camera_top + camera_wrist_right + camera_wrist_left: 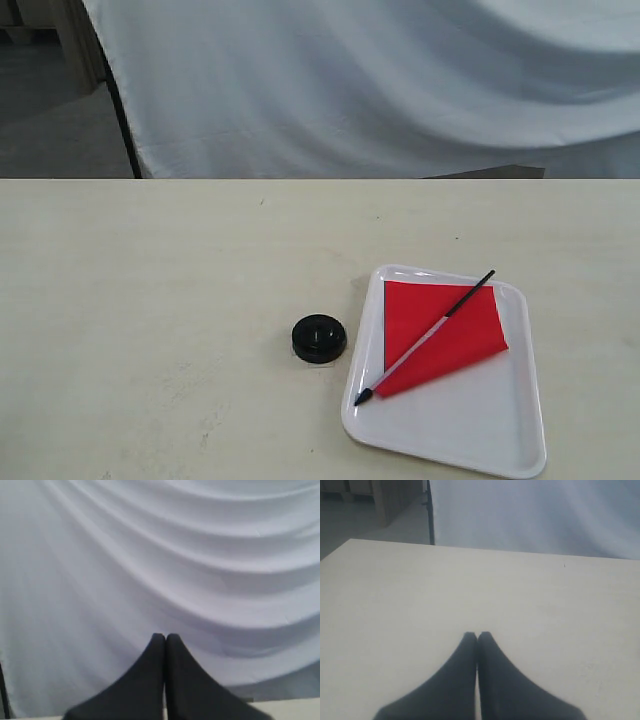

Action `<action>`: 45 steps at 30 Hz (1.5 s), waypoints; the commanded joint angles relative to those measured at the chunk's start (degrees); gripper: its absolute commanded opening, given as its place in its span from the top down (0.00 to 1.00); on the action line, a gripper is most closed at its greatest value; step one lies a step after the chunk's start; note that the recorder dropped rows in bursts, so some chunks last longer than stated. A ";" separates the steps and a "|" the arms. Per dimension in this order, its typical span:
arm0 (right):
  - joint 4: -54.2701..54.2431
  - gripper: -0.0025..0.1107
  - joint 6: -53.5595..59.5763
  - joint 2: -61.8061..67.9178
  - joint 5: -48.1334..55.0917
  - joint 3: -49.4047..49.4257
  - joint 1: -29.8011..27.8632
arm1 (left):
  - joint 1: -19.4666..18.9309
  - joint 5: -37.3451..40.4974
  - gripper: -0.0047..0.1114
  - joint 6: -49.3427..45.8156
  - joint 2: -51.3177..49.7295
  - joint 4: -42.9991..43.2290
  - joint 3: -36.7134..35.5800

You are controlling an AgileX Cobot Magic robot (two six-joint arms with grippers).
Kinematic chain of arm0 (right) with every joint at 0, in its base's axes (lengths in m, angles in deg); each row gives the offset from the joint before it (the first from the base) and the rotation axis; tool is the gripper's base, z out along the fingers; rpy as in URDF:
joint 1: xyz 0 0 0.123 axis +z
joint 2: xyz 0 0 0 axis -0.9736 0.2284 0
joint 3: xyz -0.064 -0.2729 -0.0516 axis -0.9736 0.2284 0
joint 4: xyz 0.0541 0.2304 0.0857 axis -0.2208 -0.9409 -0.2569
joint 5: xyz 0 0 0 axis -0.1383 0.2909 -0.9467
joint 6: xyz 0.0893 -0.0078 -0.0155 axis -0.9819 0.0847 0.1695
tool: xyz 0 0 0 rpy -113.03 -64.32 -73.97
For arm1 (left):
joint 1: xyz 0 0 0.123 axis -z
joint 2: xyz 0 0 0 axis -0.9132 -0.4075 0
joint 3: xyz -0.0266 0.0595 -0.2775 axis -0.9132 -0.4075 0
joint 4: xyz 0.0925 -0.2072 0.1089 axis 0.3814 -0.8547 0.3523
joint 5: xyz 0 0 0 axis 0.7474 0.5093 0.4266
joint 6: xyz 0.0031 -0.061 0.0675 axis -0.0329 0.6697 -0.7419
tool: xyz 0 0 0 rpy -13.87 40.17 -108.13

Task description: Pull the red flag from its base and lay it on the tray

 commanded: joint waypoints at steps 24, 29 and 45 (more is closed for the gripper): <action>-0.24 0.98 -1.34 -13.20 7.28 10.28 5.58 | 0.22 -0.06 0.96 -0.18 0.13 -0.01 -0.13; -0.24 0.98 -1.34 -13.20 10.50 15.88 5.58 | 0.22 -0.06 0.96 -0.18 0.13 -0.01 -0.13; 0.20 0.98 -1.30 -13.20 15.76 15.88 5.58 | 0.22 -0.06 0.96 -0.18 0.13 -0.01 -0.13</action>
